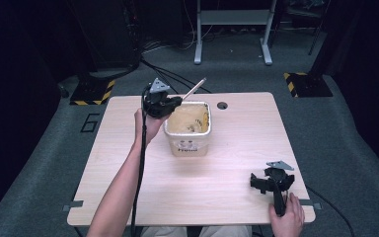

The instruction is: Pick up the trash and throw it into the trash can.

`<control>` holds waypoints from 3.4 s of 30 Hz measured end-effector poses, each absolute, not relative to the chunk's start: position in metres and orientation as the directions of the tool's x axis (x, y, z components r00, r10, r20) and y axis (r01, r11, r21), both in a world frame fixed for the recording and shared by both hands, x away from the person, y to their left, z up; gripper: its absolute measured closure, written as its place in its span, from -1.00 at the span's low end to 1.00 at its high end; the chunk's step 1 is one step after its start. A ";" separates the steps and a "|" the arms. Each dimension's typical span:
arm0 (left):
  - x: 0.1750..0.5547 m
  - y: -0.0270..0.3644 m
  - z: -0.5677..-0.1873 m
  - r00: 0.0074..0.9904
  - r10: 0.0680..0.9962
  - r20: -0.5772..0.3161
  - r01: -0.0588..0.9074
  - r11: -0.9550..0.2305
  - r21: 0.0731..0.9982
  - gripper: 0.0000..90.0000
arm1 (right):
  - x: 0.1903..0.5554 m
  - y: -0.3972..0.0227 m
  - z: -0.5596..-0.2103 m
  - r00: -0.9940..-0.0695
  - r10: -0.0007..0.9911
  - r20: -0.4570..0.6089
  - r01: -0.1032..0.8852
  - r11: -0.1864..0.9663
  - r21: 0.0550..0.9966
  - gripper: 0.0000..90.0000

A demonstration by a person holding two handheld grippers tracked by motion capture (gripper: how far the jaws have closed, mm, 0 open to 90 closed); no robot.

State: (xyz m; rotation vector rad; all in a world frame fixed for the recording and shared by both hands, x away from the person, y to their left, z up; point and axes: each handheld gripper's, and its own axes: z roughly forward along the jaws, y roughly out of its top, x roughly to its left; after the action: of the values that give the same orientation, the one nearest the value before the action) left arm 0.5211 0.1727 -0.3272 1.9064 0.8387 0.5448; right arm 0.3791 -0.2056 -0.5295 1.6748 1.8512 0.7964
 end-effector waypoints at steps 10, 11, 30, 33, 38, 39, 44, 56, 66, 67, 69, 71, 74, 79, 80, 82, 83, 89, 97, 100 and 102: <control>0.534 0.158 -0.338 0.673 0.739 0.008 0.347 -0.326 0.879 0.89 | 0.379 -0.205 -0.530 -0.100 0.995 0.014 0.691 0.060 0.721 -1.00; 0.536 0.156 -0.341 0.671 0.741 0.003 0.357 -0.327 0.875 0.89 | 0.379 -0.205 -0.530 -0.101 0.995 0.012 0.690 0.061 0.721 -1.00; 0.552 0.156 -0.372 0.673 0.737 -0.057 0.465 -0.362 0.808 0.29 | 0.379 -0.205 -0.530 -0.105 0.994 0.012 0.692 0.064 0.719 -1.00; 0.551 0.160 -0.372 0.654 0.754 -0.070 0.480 -0.341 0.808 -0.02 | 0.379 -0.205 -0.530 -0.104 0.995 0.011 0.692 0.064 0.719 -1.00; 0.550 0.166 -0.372 0.635 0.771 -0.037 0.492 -0.367 0.789 -0.12 | 0.379 -0.205 -0.530 -0.103 0.995 0.011 0.692 0.064 0.719 -1.00; 0.549 0.165 -0.373 0.629 0.777 -0.024 0.493 -0.374 0.786 -0.12 | 0.379 -0.205 -0.530 -0.103 0.995 0.011 0.692 0.064 0.719 -1.00; 0.548 0.165 -0.379 0.604 0.797 0.015 0.505 -0.398 0.766 -0.12 | 0.379 -0.205 -0.530 -0.104 0.995 0.011 0.692 0.064 0.719 -1.00; 0.541 0.159 -0.383 0.608 0.777 0.163 0.497 -0.533 0.685 -0.19 | 0.379 -0.205 -0.530 -0.104 0.995 0.011 0.692 0.064 0.719 -1.00; 0.532 0.179 -0.379 0.602 0.797 0.044 0.502 -0.421 0.756 -0.37 | 0.379 -0.205 -0.530 -0.104 0.995 0.011 0.692 0.064 0.719 -1.00; 0.529 0.187 -0.378 0.598 0.801 0.017 0.505 -0.394 0.768 -0.39 | 0.379 -0.205 -0.530 -0.104 0.995 0.011 0.692 0.064 0.719 -1.00; 0.524 0.196 -0.376 0.601 0.799 0.001 0.502 -0.378 0.778 -0.44 | 0.379 -0.205 -0.530 -0.104 0.995 0.011 0.692 0.064 0.719 -1.00; 0.518 0.204 -0.374 0.601 0.799 -0.009 0.496 -0.364 0.789 -0.48 | 0.379 -0.205 -0.530 -0.103 0.995 0.011 0.692 0.064 0.719 -1.00; 0.507 0.214 -0.372 0.599 0.801 -0.014 0.480 -0.345 0.806 -0.57 | 0.379 -0.205 -0.529 -0.103 0.995 0.012 0.693 0.063 0.719 -1.00; 0.485 0.230 -0.370 0.600 0.800 -0.018 0.453 -0.321 0.832 -0.68 | 0.379 -0.205 -0.530 -0.103 0.995 0.011 0.692 0.064 0.719 -1.00; 0.480 0.234 -0.371 0.598 0.801 -0.013 0.452 -0.324 0.831 -0.69 | 0.379 -0.205 -0.530 -0.104 0.995 0.011 0.692 0.064 0.719 -1.00; 0.473 0.240 -0.376 0.596 0.803 -0.009 0.451 -0.325 0.831 -0.70 | 0.379 -0.206 -0.530 -0.104 0.995 0.010 0.692 0.065 0.719 -1.00; 0.470 0.244 -0.380 0.592 0.806 -0.004 0.454 -0.330 0.828 -0.71 | 0.379 -0.205 -0.530 -0.103 0.995 0.011 0.692 0.064 0.719 -1.00; 0.456 0.268 -0.415 0.552 0.834 -0.025 0.506 -0.311 0.805 -0.74 | 0.379 -0.205 -0.530 -0.104 0.995 0.011 0.692 0.064 0.719 -1.00; 0.446 0.291 -0.474 0.495 0.866 -0.075 0.611 -0.285 0.738 -0.80 | 0.379 -0.205 -0.529 -0.103 0.995 0.011 0.692 0.064 0.719 -1.00; 0.442 0.297 -0.489 0.475 0.877 -0.076 0.632 -0.279 0.723 -0.81 | 0.379 -0.205 -0.530 -0.104 0.995 0.011 0.692 0.064 0.719 -1.00; 0.440 0.299 -0.494 0.469 0.881 -0.071 0.632 -0.278 0.723 -0.82 | 0.379 -0.205 -0.530 -0.104 0.995 0.011 0.692 0.064 0.719 -1.00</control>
State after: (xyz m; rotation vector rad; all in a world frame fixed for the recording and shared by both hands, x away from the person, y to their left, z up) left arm 0.4399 0.2987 -0.4940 2.0162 1.2532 0.4524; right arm 0.3790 -0.2055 -0.5295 1.6756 1.8506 0.7961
